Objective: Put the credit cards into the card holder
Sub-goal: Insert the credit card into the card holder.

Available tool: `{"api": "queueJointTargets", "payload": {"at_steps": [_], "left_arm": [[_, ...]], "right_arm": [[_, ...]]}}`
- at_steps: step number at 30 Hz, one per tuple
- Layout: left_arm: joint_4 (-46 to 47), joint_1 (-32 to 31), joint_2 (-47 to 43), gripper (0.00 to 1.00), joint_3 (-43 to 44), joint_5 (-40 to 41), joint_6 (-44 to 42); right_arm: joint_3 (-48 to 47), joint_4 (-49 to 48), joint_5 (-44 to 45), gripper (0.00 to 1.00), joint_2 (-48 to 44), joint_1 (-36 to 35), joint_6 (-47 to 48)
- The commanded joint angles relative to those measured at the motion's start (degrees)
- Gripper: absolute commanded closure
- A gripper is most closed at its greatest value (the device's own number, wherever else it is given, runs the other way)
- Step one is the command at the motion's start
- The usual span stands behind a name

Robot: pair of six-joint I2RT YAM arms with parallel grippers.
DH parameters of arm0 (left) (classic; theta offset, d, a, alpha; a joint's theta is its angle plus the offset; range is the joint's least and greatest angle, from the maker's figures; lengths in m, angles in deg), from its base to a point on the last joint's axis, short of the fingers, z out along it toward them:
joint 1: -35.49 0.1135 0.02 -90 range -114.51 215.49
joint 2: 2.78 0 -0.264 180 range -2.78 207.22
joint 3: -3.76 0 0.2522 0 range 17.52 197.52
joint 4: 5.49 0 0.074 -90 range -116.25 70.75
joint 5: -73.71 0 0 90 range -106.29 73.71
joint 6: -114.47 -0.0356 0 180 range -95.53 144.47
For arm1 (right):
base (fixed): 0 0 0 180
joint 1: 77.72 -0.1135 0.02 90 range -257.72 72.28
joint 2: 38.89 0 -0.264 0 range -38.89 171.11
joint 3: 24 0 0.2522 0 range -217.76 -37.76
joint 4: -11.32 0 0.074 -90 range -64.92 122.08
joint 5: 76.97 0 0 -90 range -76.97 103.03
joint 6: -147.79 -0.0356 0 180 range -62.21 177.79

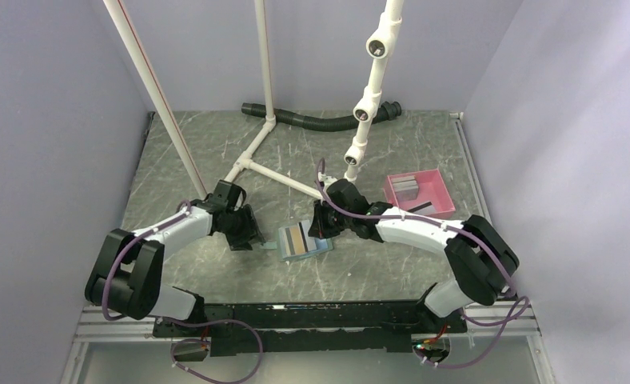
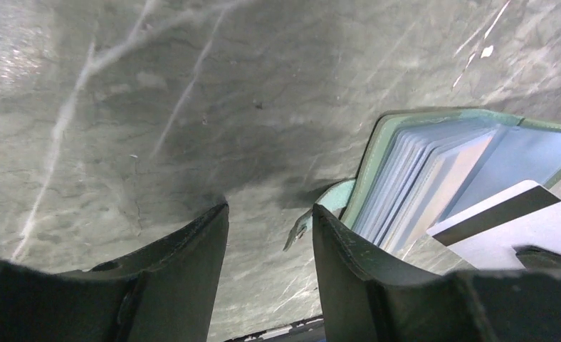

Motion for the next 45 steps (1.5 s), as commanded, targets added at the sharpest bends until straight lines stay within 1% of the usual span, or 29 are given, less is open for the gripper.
{"api": "queueJointTargets", "payload": {"at_steps": [1,4,7,10,12,14,16,18,21,26,29,32,34,36,39,45], "left_arm": [[-2.2,1.5,1.1,0.45,-2.0,3.6,-1.9],[-2.1,1.5,-0.4,0.44,-2.1,2.2,-1.9],[-1.7,1.5,-5.1,0.39,-2.3,0.9,-2.2],[-1.2,1.5,-11.8,0.33,-2.0,-1.7,-2.8],[0.6,1.5,-15.1,0.3,-1.6,-5.4,-3.0],[4.3,1.4,-16.0,0.3,-1.0,-11.7,-3.0],[9.1,0.7,-14.6,0.35,0.0,-18.7,-2.1],[13.2,-1.3,-12.1,0.45,1.4,-22.7,-0.6],[15.9,-4.3,-7.8,0.59,3.0,-22.5,0.6],[23.9,-5.0,-1.0,0.74,1.9,-25.9,2.8],[26.7,-5.5,2.7,0.77,1.8,-28.0,3.4],[27.6,-6.0,4.9,0.79,1.6,-27.5,2.8],[26.1,-6.1,5.8,0.81,1.5,-26.6,1.9],[21.8,-6.1,5.8,0.87,1.3,-23.3,0.7],[16.7,-6.0,6.2,0.88,0.9,-20.1,-1.1],[14.0,-6.0,8.3,0.88,0.4,-17.9,-3.3]], "right_arm": [[-2.6,0.7,0.6,1.0,1.2,-0.1,-0.5],[-2.2,-0.6,0.2,1.0,2.2,0.2,-1.3],[-2.4,-0.2,1.9,1.0,2.7,0.5,-2.1],[-2.8,0.9,3.6,1.0,2.2,0.7,-1.5],[-2.9,1.1,2.4,1.0,1.8,1.0,-1.1],[-3.0,0.7,1.0,1.0,1.7,1.1,-1.2],[-3.2,0.7,0.4,1.0,1.6,1.1,-1.4],[-3.3,1.0,0.8,1.0,1.2,1.1,-1.6],[-2.9,1.3,1.3,1.0,0.5,1.5,-2.1],[-2.2,0.5,-0.3,1.0,0.5,2.3,-2.6],[-2.0,0.2,-0.7,1.0,0.3,2.5,-2.7],[-1.9,0.6,-0.6,1.0,-0.3,2.8,-2.7],[-1.8,0.7,-0.5,1.0,-1.0,3.0,-2.7],[-1.9,1.2,-0.6,1.0,-1.6,3.1,-2.7],[-1.4,0.3,-2.9,1.0,-1.7,4.0,-3.6],[-0.7,-0.9,-4.5,1.0,-0.6,4.8,-3.9]]}}
